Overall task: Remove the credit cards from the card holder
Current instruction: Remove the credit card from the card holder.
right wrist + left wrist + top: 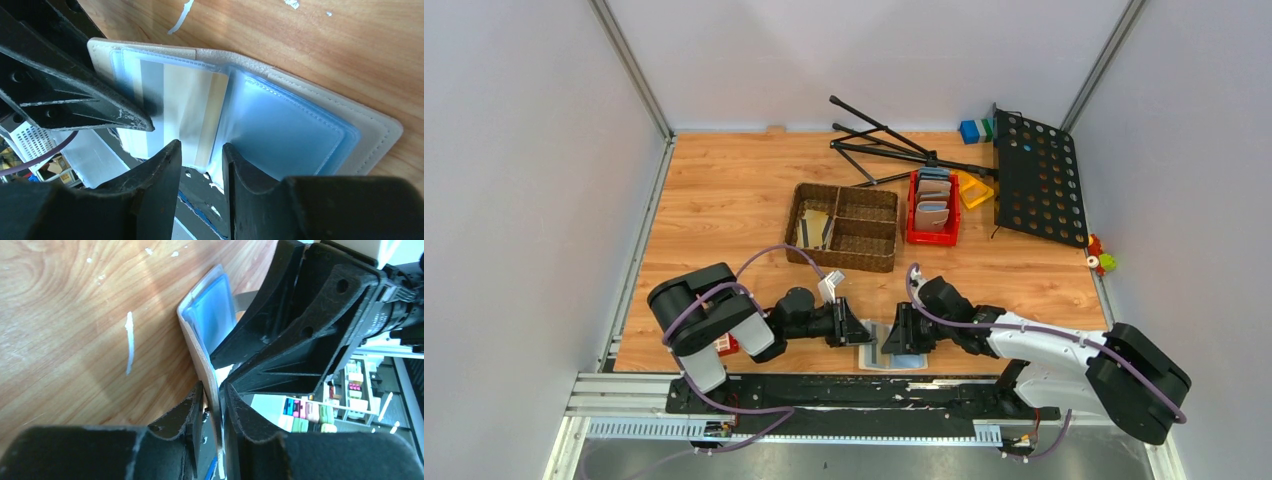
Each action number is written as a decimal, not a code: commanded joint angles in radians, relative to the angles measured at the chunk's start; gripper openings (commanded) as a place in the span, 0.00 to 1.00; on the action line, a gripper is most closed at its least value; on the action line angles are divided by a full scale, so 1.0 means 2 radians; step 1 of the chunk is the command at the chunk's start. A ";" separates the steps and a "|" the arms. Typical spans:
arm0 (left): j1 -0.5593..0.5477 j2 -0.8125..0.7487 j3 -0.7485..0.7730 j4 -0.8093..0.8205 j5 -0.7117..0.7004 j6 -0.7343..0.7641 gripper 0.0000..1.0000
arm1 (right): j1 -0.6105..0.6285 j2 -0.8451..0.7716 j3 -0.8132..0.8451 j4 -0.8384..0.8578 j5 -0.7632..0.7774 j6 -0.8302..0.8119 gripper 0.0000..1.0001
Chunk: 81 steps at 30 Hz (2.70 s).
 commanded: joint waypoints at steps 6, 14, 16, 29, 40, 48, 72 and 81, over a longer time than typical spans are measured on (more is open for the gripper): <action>-0.002 -0.008 -0.007 0.078 0.012 -0.019 0.30 | -0.001 -0.015 -0.001 -0.003 0.008 0.001 0.35; -0.002 -0.081 0.002 -0.042 0.000 0.024 0.33 | -0.002 -0.036 0.008 -0.030 0.027 -0.002 0.33; -0.002 -0.086 0.001 -0.037 0.004 0.021 0.33 | -0.002 -0.033 0.009 -0.032 0.028 -0.003 0.33; -0.002 -0.092 0.003 -0.042 0.011 0.023 0.32 | -0.003 -0.053 0.018 -0.074 0.052 -0.014 0.26; -0.002 -0.094 0.008 -0.050 0.014 0.023 0.33 | -0.003 -0.070 0.015 -0.111 0.089 -0.033 0.18; -0.006 -0.091 0.016 -0.053 0.018 0.023 0.32 | -0.003 -0.001 0.012 -0.069 0.056 -0.039 0.00; -0.009 -0.084 0.026 -0.055 0.023 0.023 0.21 | -0.003 0.005 0.000 -0.037 0.031 -0.028 0.00; -0.013 -0.065 0.032 -0.059 0.024 0.023 0.36 | -0.003 -0.003 0.001 -0.039 0.031 -0.027 0.00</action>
